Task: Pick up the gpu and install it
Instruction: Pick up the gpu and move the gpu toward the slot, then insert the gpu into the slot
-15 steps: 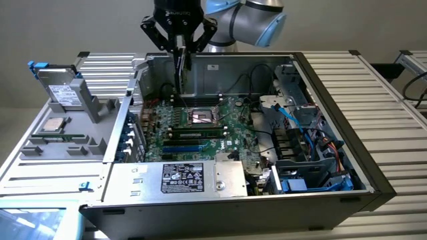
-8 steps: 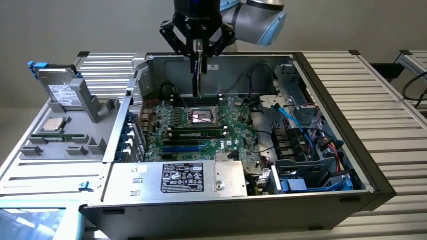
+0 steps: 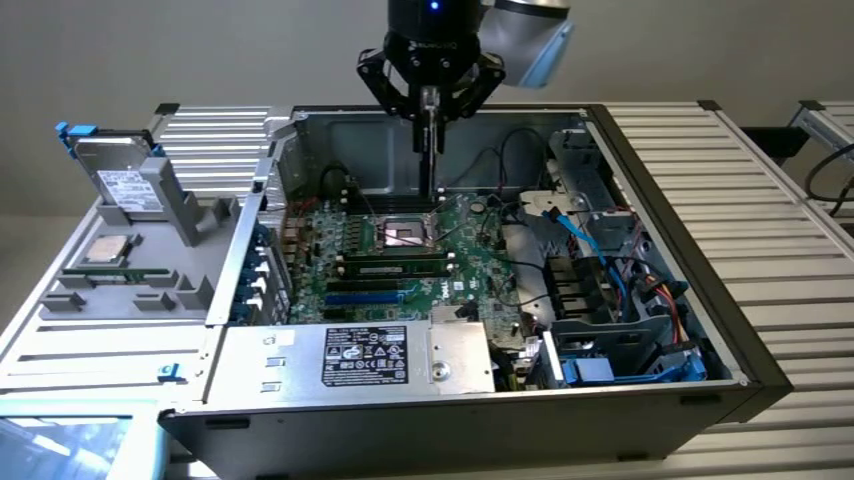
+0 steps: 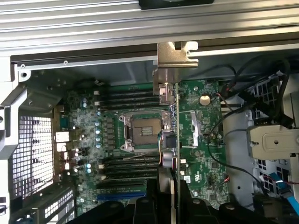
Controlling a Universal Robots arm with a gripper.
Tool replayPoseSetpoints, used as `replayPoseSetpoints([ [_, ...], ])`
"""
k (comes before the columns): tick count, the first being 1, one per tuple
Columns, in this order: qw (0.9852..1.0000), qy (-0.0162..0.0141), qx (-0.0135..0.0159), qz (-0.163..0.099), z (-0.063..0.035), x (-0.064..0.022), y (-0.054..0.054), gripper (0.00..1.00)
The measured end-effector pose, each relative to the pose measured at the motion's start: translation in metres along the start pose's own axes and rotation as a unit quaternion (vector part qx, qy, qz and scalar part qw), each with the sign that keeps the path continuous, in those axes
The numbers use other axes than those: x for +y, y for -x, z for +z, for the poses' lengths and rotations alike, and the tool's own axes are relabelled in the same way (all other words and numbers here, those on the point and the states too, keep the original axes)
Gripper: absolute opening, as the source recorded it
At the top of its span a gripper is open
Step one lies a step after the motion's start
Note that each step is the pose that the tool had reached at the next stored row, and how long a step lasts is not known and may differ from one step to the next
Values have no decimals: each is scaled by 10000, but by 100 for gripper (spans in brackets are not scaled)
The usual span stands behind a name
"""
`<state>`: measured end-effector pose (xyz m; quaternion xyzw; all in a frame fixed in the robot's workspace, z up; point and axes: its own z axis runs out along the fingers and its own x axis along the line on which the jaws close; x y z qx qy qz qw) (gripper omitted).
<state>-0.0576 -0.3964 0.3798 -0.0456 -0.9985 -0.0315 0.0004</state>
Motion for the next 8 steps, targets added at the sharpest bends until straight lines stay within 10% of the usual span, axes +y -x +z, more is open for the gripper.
replayPoseSetpoints([
  [8, 10000, 0, 0, -1, 12, 5, 65, 29],
])
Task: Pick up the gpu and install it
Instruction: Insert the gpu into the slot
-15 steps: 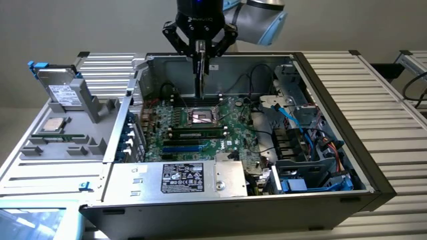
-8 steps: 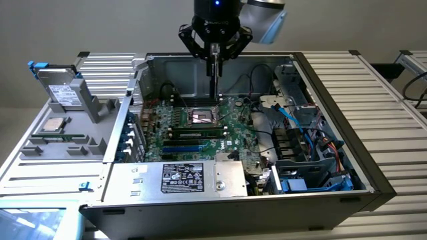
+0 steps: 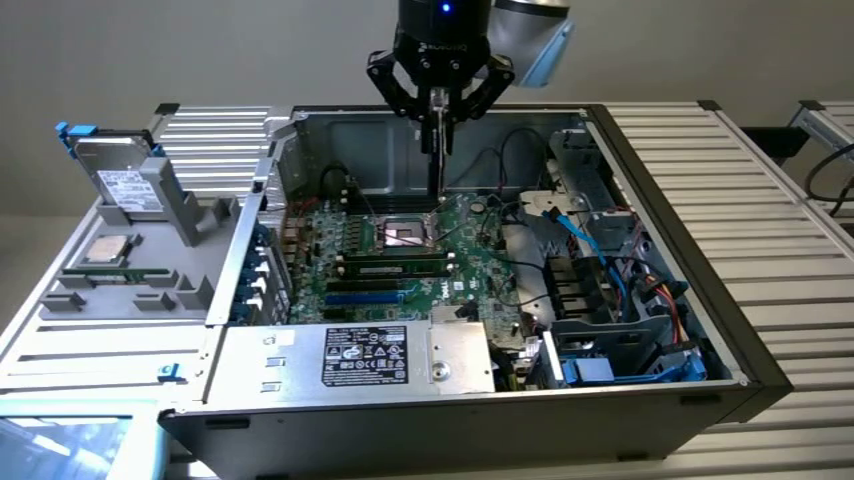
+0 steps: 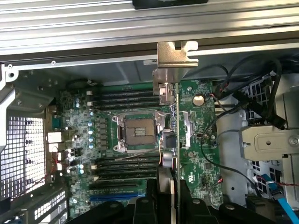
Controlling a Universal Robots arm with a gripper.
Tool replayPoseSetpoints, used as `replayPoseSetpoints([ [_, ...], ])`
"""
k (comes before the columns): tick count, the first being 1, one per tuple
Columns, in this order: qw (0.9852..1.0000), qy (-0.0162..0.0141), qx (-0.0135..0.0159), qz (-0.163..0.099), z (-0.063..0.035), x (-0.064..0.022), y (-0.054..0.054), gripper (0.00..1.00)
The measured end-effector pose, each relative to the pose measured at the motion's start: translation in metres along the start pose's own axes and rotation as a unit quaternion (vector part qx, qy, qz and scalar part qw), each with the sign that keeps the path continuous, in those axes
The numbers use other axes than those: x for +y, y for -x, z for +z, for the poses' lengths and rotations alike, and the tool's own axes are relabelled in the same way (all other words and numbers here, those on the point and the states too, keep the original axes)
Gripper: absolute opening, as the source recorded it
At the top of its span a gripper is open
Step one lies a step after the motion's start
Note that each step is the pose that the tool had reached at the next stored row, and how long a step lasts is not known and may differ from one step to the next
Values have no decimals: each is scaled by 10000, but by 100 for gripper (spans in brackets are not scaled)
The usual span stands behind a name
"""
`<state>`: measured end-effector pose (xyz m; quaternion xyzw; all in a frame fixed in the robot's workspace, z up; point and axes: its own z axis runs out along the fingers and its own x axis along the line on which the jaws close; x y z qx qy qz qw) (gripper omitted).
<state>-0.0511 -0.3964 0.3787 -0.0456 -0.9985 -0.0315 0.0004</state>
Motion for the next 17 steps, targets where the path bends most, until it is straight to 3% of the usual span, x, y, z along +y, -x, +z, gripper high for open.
replayPoseSetpoints([
  [4, 9997, -1, 17, -259, 0, 0, 0, 29],
  [9, 9974, -3, 45, -713, 1, 0, 0, 29],
  [13, 9942, -4, 68, -1073, 1, 0, 0, 29],
  [17, 9896, -5, 91, -1437, 7, 0, 0, 29],
])
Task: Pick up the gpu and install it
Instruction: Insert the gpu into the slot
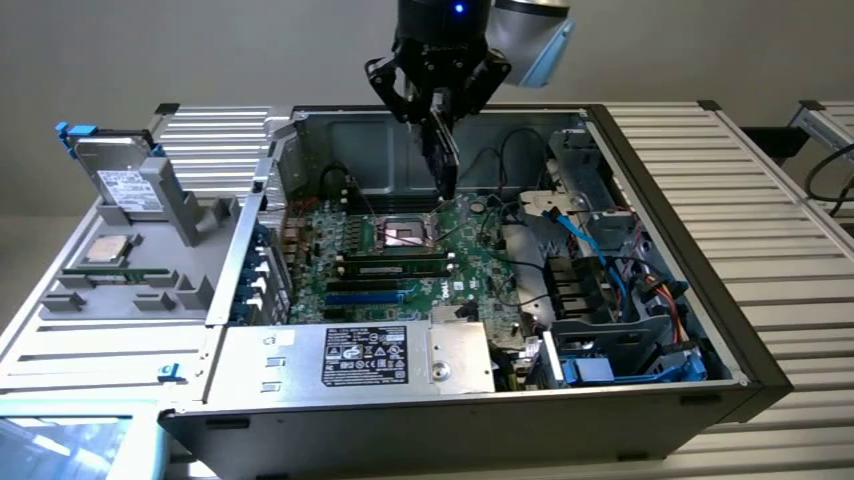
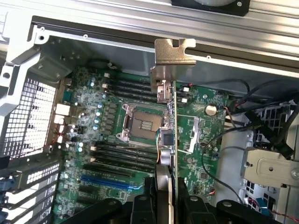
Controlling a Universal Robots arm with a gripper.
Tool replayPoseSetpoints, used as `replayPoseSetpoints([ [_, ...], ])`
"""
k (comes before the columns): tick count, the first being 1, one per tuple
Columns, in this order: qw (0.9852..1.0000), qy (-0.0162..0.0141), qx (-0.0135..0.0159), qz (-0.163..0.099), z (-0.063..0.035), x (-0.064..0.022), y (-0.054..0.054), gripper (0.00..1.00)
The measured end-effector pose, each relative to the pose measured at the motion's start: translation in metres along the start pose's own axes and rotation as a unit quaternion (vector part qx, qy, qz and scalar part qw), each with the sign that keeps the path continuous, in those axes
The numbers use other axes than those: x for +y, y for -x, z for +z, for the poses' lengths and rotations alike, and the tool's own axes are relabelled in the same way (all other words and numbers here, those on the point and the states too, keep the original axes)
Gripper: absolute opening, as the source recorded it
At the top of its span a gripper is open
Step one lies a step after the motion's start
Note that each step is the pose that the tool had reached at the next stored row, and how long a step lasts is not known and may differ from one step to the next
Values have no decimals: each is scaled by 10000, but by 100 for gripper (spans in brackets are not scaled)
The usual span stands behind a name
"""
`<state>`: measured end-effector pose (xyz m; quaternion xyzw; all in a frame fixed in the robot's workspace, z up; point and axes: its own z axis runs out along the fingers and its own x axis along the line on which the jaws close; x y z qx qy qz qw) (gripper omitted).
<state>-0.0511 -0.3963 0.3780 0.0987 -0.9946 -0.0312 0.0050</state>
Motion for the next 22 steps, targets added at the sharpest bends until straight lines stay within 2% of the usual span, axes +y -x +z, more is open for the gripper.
replayPoseSetpoints([
  [5, 9990, -2, 29, -449, 7, -1, 0, 29],
  [8, 9974, -3, 45, -725, 11, -1, 0, 29],
  [11, 9950, -4, 63, -997, 14, -1, 0, 29],
  [14, 9919, -5, 80, -1267, 19, -2, 0, 29],
  [17, 9881, -6, 97, -1536, 25, -2, 0, 29],
  [20, 9836, -7, 114, -1801, 31, -2, 0, 29],
  [22, 9801, -8, 125, -1983, 36, -3, 0, 29],
])
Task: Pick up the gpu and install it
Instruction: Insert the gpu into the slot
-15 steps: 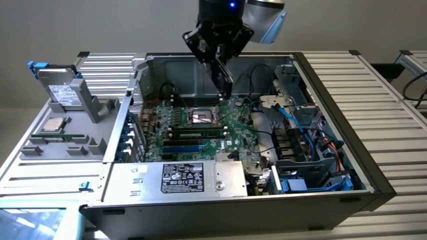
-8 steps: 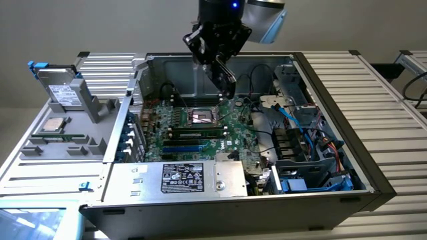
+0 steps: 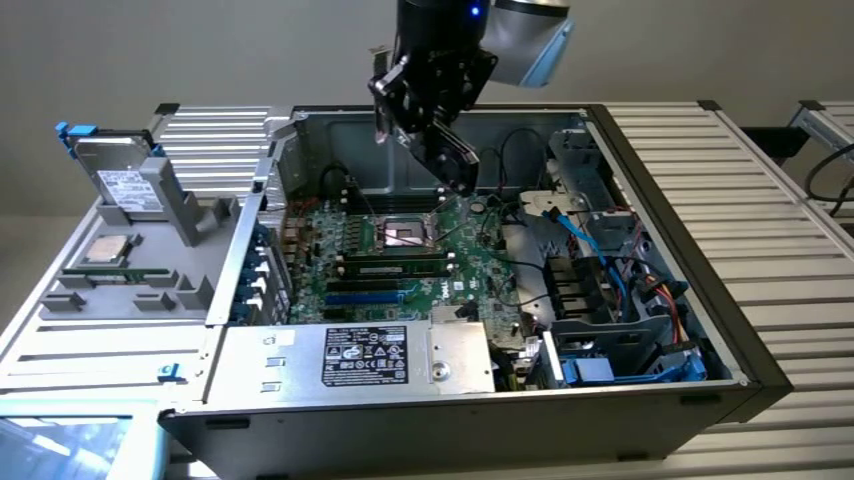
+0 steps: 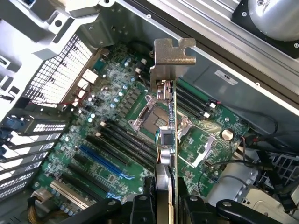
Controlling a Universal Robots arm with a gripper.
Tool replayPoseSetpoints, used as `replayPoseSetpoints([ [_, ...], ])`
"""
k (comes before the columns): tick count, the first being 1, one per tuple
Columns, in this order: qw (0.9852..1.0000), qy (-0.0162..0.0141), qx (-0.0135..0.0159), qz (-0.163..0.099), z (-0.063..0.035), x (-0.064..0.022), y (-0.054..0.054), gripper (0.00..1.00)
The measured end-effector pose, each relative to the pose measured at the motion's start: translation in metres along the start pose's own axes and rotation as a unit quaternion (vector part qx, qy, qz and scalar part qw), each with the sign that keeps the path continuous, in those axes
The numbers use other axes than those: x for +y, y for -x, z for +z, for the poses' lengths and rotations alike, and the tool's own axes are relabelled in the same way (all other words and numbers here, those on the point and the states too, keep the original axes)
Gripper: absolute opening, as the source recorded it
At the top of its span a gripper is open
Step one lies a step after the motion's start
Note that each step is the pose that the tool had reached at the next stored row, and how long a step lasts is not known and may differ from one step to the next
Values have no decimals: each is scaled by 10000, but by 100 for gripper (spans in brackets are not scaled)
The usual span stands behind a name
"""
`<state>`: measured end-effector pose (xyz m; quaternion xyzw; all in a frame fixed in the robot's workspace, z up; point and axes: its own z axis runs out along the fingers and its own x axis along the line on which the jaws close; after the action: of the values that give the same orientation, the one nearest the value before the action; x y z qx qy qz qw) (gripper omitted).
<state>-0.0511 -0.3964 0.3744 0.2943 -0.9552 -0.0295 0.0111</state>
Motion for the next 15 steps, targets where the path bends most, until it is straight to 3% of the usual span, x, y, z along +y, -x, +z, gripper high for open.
replayPoseSetpoints([
  [4, 9993, -1, 22, -365, 9, 0, 0, 29],
  [8, 9974, -2, 45, -723, 17, -1, 0, 29],
  [12, 9940, -4, 68, -1088, 26, -1, 0, 29],
  [15, 9907, -5, 85, -1358, 33, -2, 0, 29],
])
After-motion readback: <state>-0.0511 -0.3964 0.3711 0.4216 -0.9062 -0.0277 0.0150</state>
